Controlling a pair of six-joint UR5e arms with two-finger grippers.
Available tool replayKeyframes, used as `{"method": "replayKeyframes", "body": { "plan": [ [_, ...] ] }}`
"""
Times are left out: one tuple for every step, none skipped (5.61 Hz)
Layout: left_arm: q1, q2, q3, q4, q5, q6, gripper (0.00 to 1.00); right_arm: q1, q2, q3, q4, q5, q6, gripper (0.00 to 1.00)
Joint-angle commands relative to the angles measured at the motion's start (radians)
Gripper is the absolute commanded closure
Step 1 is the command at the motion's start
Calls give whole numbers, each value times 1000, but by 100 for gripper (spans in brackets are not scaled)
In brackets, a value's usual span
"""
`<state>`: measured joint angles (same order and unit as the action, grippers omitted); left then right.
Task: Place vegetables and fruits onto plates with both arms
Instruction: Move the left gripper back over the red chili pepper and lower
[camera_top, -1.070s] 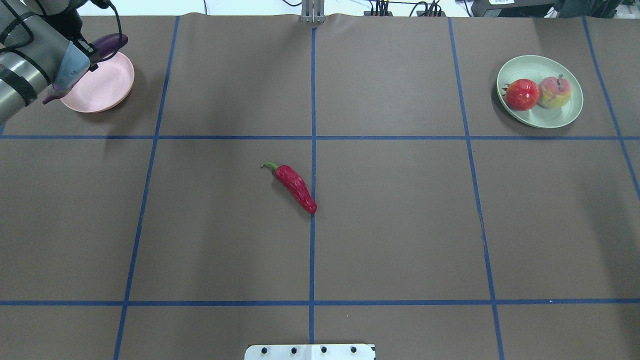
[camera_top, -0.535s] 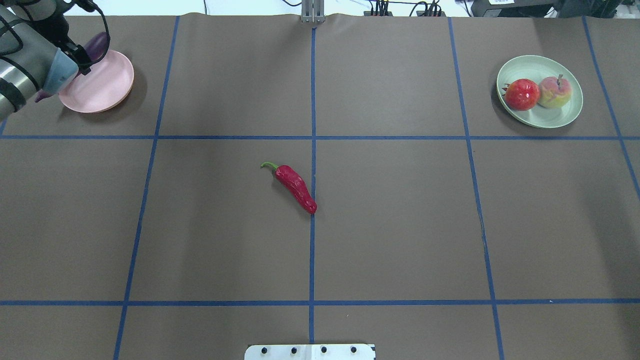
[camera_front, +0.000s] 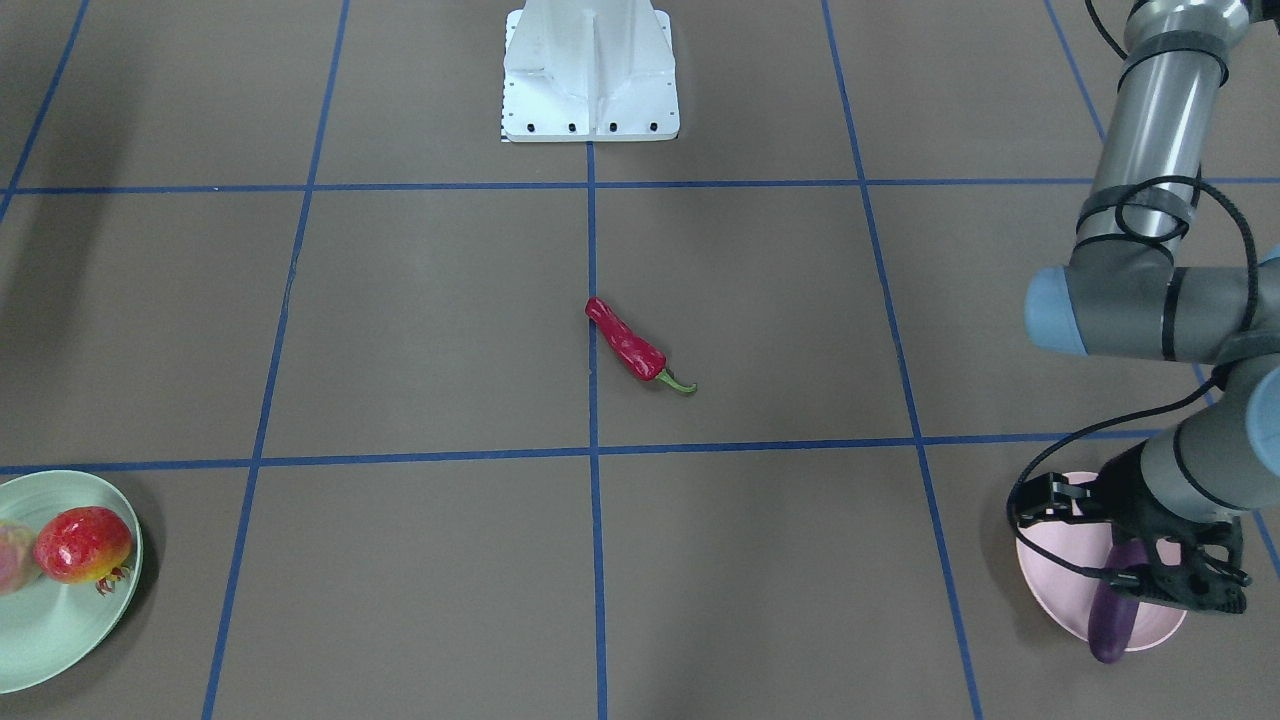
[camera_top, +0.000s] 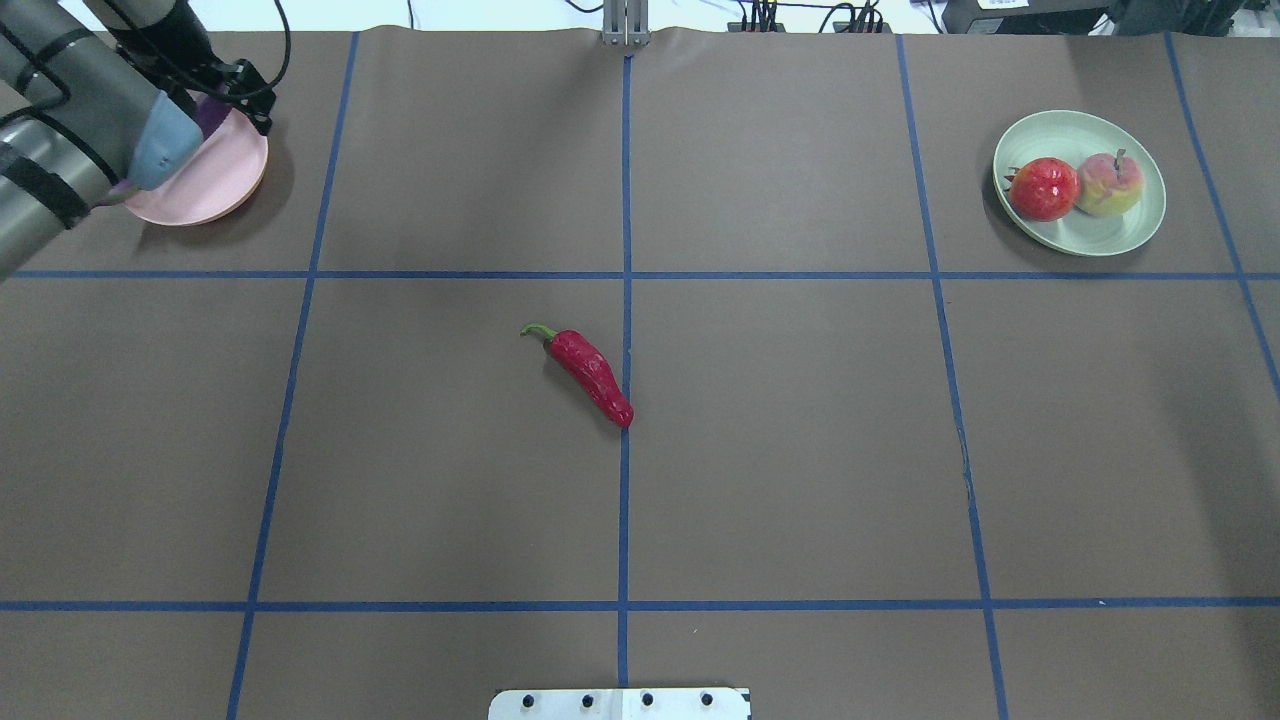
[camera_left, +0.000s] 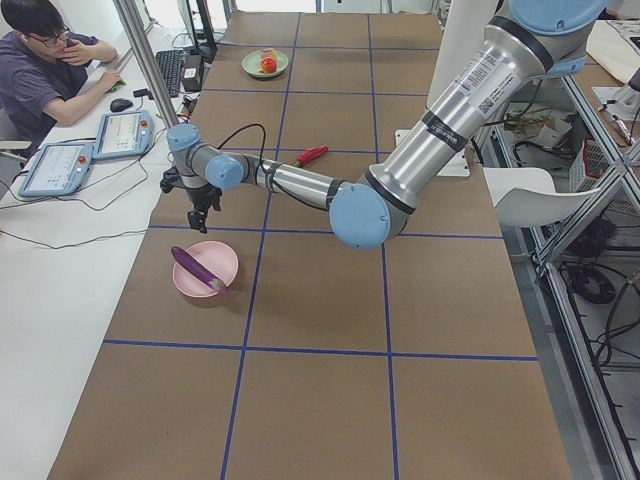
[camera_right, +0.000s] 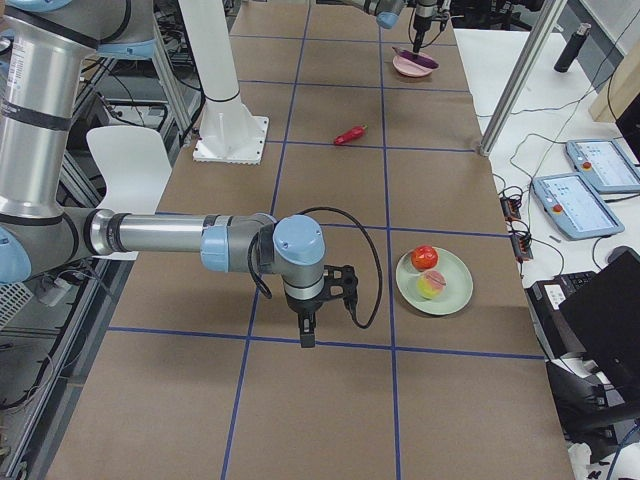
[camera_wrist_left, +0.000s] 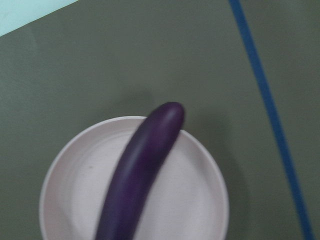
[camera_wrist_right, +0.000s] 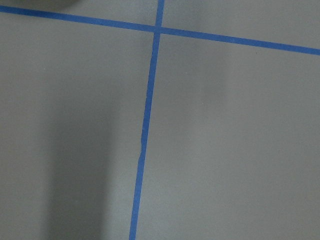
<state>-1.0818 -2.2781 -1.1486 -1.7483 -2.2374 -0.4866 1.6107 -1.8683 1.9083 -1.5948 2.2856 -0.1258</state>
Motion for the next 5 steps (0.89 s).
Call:
{"method": "replayKeyframes", "body": {
  "plan": [
    [231,-17,-170,3,-4,-501,0,0,0,0,1,0,0,0],
    [346,-68,-199,4,62,-738,0,0,0,0,1,0,0,0],
    [423,-128,-195,7,135,-956,0,0,0,0,1,-2,-2,0],
    [460,-152,-198,12,219,-1191,0,0,1,0,1,-2,-2,0],
    [480,-165,-201,136,229,-1261,0,0,0,0,1,-2,-2,0]
  ]
}}
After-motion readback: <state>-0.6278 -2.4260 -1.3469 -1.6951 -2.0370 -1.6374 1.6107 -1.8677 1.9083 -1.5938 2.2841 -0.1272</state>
